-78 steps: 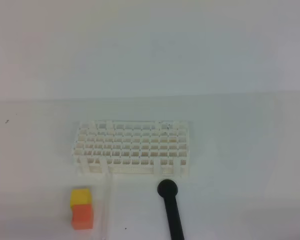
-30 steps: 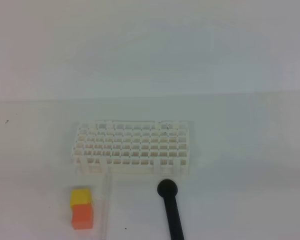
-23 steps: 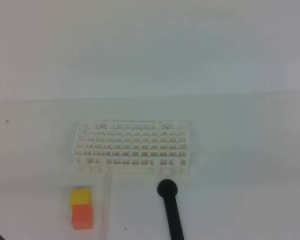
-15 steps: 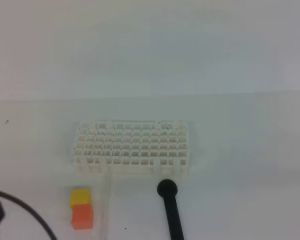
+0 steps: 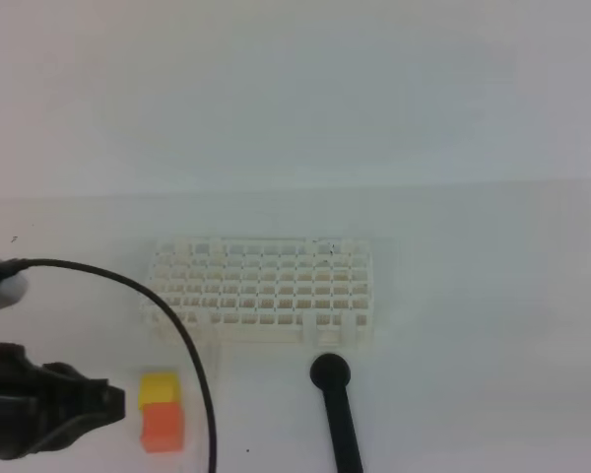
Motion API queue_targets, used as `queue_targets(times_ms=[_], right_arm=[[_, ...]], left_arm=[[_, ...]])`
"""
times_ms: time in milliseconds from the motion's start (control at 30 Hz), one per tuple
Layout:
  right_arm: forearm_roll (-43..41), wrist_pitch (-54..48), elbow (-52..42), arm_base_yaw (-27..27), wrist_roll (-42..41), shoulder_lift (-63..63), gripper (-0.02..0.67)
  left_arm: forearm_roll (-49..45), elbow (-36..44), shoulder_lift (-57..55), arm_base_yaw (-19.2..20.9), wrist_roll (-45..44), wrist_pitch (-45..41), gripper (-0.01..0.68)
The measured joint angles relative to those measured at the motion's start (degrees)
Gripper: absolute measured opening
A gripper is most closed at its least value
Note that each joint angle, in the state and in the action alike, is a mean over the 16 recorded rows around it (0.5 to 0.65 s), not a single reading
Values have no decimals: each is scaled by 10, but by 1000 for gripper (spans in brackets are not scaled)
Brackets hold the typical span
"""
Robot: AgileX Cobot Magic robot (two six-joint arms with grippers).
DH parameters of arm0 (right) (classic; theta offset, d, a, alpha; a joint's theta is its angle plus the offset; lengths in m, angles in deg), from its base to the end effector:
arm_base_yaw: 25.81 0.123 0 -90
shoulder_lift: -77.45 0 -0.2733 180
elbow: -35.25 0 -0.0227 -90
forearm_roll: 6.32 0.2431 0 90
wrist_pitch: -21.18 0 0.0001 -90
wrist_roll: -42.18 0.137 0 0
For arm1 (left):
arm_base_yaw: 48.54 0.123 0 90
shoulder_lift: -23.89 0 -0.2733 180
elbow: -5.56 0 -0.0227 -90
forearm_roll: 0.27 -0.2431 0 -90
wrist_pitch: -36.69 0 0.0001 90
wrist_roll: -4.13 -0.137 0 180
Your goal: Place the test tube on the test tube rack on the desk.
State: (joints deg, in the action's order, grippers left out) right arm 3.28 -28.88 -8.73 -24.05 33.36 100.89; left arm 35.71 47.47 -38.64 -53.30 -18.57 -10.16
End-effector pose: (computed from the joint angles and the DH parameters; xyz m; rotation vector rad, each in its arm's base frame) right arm 0.0854 0.0202 0.2841 -0.1581 2.0353 0.1215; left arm 0.1800 -0.0740 0.2251 0.1994 2.5008 -0.6198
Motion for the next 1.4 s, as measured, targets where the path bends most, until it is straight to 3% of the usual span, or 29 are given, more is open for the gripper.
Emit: queue_targets(times_ms=[333,567,933,1400], right_arm=[[1,-33,0,0,-13,1,6],[10,-38,1,0,-14,10,61],[44,-46,1,0,-19,32,166],[66,-67,1,0,-30,35,178]], left_arm=[[-110,-14,-111,-146,154,115,9],[-185,-25,-177,-218,272,162,92],[-216,-78,-309,-249,325,164,263],[-264,-107,-372,-250,380,176,291]])
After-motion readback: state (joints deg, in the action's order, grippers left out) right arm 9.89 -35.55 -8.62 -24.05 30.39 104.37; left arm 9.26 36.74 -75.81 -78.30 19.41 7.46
